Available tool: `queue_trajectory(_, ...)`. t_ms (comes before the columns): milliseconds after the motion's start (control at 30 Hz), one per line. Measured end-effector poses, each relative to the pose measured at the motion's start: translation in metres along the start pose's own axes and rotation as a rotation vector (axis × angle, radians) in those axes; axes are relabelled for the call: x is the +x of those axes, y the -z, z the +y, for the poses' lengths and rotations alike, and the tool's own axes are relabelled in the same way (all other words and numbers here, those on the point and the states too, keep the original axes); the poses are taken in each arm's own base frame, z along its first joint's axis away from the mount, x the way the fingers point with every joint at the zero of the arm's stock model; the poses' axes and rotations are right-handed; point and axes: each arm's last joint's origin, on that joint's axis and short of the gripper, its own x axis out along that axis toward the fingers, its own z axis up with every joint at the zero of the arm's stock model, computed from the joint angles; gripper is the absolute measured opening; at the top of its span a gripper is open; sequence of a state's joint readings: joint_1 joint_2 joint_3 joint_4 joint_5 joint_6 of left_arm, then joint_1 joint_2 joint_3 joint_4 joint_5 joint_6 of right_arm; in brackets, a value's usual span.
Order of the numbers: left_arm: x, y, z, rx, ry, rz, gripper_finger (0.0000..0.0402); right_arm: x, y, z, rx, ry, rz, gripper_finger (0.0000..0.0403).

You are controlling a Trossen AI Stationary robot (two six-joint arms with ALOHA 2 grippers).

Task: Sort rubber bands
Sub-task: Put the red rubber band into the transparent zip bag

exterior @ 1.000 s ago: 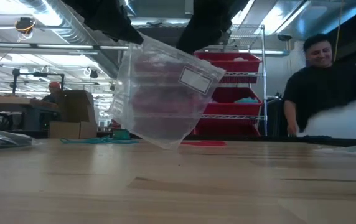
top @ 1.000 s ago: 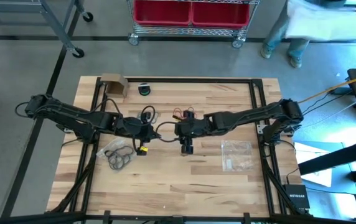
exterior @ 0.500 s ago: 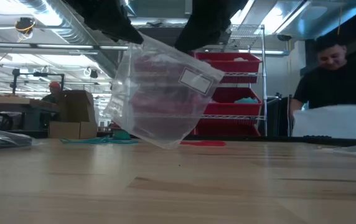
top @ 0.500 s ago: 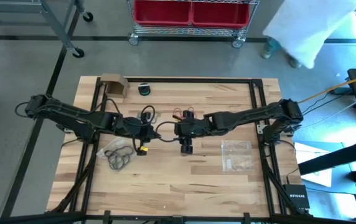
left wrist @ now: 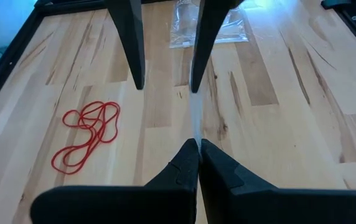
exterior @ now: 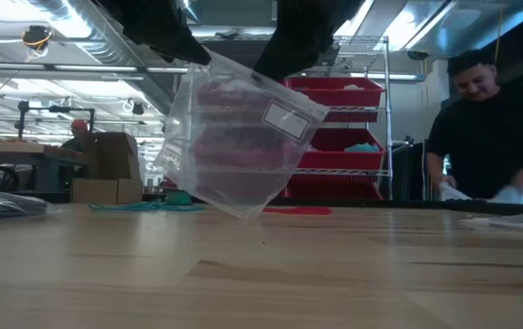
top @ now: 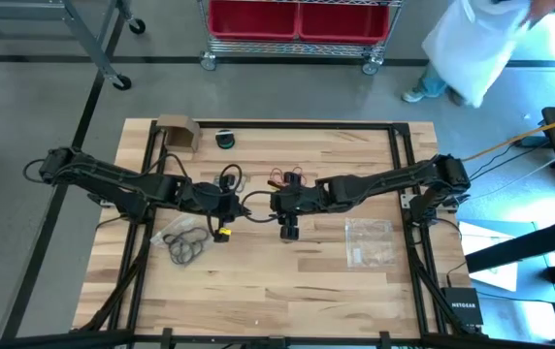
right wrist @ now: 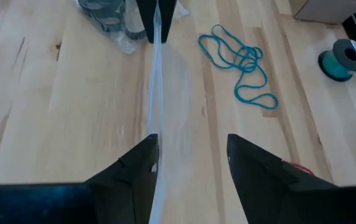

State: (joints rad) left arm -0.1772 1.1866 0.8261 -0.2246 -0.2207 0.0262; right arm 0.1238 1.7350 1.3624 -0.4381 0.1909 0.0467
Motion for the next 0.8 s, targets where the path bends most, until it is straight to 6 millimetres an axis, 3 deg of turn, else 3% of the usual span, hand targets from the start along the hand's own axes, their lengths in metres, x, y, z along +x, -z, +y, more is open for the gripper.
queue_trajectory(233, 0.000, 0.000, 0.000, -0.001, 0.000, -0.002, 0.0000, 0.001, -0.002, 0.001, 0.003, -0.019, -0.020, 0.0181)
queue_trajectory(433, 0.000, -0.001, 0.000, -0.003, 0.001, -0.011, 0.0000, 0.014, 0.003, 0.003, -0.001, -0.008, 0.006, 0.0175)
queue_trajectory(533, 0.000, -0.002, -0.001, 0.001, 0.003, -0.020, 0.0000, 0.017, 0.003, 0.004, -0.001, -0.008, 0.004, 0.0143)
queue_trajectory(700, 0.000, -0.003, -0.002, -0.030, 0.005, -0.032, 0.0000, 0.018, 0.003, 0.004, -0.002, -0.008, 0.005, 0.0025)
queue_trajectory(800, 0.000, -0.003, -0.001, -0.040, -0.004, -0.030, 0.0000, 0.018, 0.003, 0.003, 0.000, 0.021, 0.006, 0.0014)
